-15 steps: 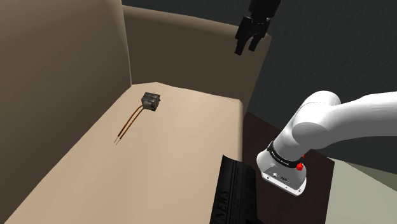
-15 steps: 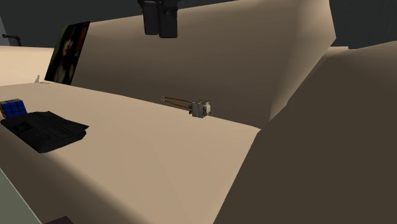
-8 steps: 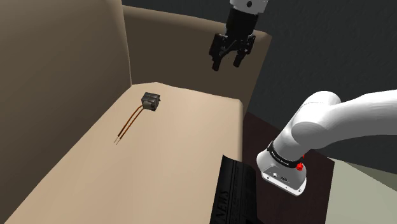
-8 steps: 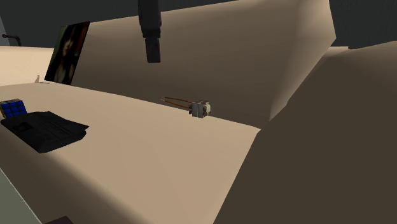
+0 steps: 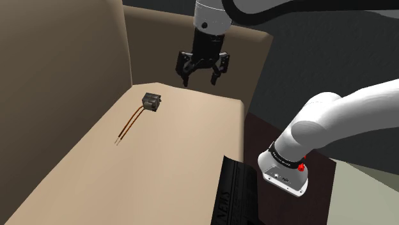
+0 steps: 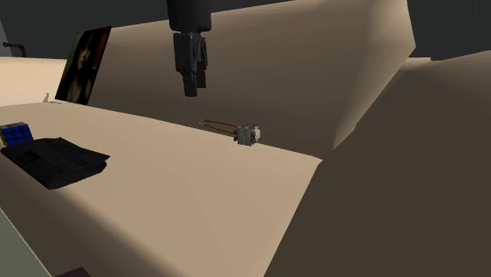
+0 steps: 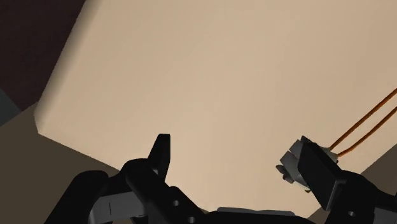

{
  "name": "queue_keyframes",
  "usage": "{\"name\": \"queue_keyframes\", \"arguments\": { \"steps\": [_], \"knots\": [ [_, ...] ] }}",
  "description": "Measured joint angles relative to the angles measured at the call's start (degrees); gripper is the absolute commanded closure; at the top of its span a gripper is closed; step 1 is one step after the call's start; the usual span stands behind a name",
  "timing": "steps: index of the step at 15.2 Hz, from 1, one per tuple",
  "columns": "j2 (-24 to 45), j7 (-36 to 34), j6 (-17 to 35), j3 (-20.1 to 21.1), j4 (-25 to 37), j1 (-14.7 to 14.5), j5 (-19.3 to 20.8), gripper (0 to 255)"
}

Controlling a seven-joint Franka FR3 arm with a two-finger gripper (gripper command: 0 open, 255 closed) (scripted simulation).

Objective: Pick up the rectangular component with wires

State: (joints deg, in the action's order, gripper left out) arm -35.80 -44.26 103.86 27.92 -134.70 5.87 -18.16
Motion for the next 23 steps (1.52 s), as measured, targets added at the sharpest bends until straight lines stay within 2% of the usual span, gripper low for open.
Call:
{"name": "queue_keyframes", "arguments": {
  "steps": [4,7,10,13,15,17,19,23],
  "knots": [
    [7.66,-11.73,4.59,7.98,3.83,3.01,0.42,0],
    [14.65,-21.08,7.36,13.94,8.02,6.15,3.03,0],
    [22.96,-31.67,10.19,20.13,12.25,9.34,8.03,0],
    [33.08,-43.39,11.46,24.89,17.52,11.35,16.27,0],
    [41.92,-52.72,11.61,26.36,22.13,10.18,24.06,0],
    [48.81,-60.26,10.42,25.26,26.90,7.19,30.05,0],
    [52.12,-63.72,10.18,24.02,29.00,5.22,32.82,0],
    [54.66,-65.69,12.35,22.82,28.39,3.93,35.13,0]
  ]
}}
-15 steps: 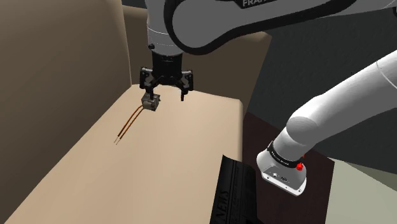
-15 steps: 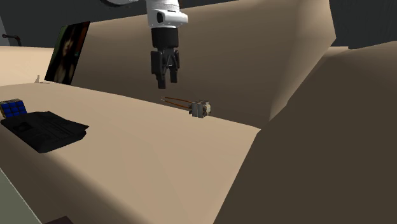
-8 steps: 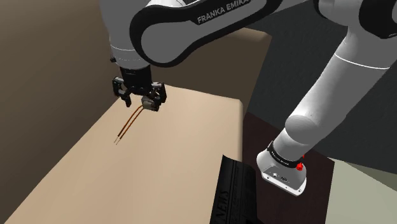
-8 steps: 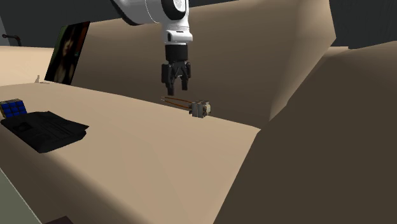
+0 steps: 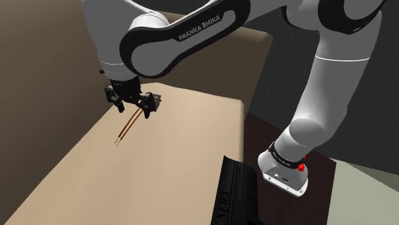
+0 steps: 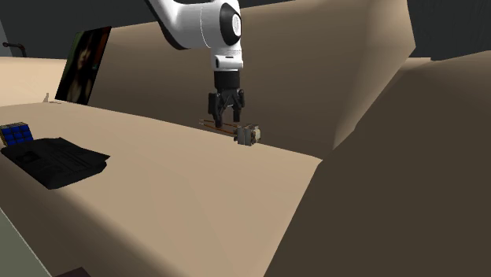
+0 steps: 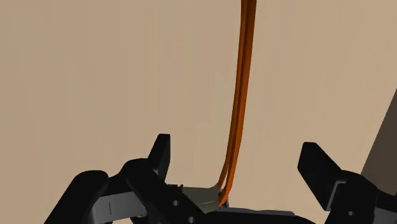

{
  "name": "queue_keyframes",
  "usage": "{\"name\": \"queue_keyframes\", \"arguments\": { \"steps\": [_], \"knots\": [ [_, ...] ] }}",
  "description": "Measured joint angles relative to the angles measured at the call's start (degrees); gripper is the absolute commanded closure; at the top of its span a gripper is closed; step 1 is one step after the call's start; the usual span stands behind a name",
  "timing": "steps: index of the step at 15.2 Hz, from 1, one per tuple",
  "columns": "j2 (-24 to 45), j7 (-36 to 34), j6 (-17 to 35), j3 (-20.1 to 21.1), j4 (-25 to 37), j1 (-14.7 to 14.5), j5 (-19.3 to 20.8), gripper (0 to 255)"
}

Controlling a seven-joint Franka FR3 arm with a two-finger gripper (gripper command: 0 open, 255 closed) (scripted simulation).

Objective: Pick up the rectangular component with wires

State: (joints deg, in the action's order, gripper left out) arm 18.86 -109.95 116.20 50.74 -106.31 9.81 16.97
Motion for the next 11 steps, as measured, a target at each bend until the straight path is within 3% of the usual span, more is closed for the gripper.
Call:
{"name": "queue_keyframes", "arguments": {
  "steps": [3,4,11],
  "knots": [
    [1.36,-0.90,1.71,-0.67,-0.84,-0.66,1.28,0],
    [1.35,-0.96,1.90,-0.67,-1.05,-0.65,1.31,255],
    [1.28,-0.98,2.12,-0.66,-1.29,-0.60,1.31,255]
  ]
}}
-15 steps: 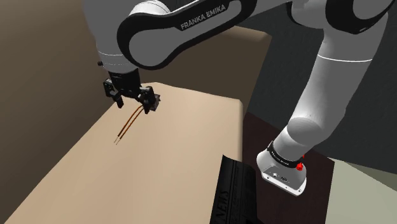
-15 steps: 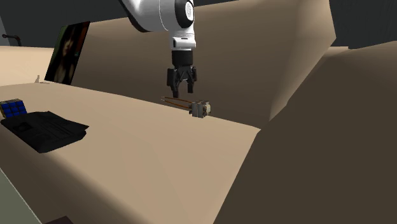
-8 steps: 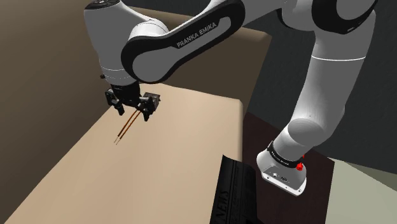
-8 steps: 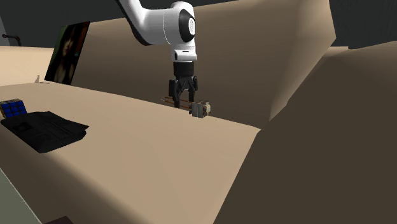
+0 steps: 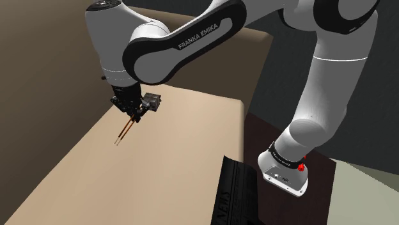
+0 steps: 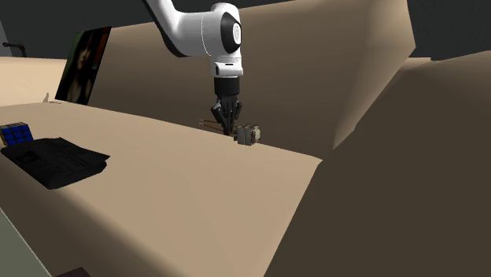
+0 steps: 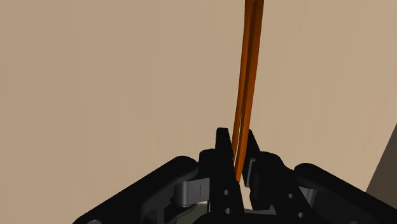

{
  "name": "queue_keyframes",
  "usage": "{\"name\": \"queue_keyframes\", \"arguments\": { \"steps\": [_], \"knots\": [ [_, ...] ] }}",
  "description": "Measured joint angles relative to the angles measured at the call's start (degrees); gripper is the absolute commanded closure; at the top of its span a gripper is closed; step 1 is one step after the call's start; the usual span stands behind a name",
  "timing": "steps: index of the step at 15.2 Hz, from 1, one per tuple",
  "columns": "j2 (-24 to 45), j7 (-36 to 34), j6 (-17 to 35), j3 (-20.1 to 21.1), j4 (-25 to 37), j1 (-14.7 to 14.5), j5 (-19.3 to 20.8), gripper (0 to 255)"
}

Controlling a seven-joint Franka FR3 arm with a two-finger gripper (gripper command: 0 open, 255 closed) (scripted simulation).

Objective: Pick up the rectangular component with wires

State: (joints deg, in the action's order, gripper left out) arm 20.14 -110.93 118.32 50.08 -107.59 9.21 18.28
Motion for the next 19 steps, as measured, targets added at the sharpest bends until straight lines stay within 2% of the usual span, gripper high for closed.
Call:
{"name": "queue_keyframes", "arguments": {
  "steps": [5,19],
  "knots": [
    [-0.53,0.28,-0.64,0.28,0.28,0.23,-0.50,255],
    [-4.56,3.03,-9.30,2.24,6.49,1.59,-4.56,255]
  ]
}}
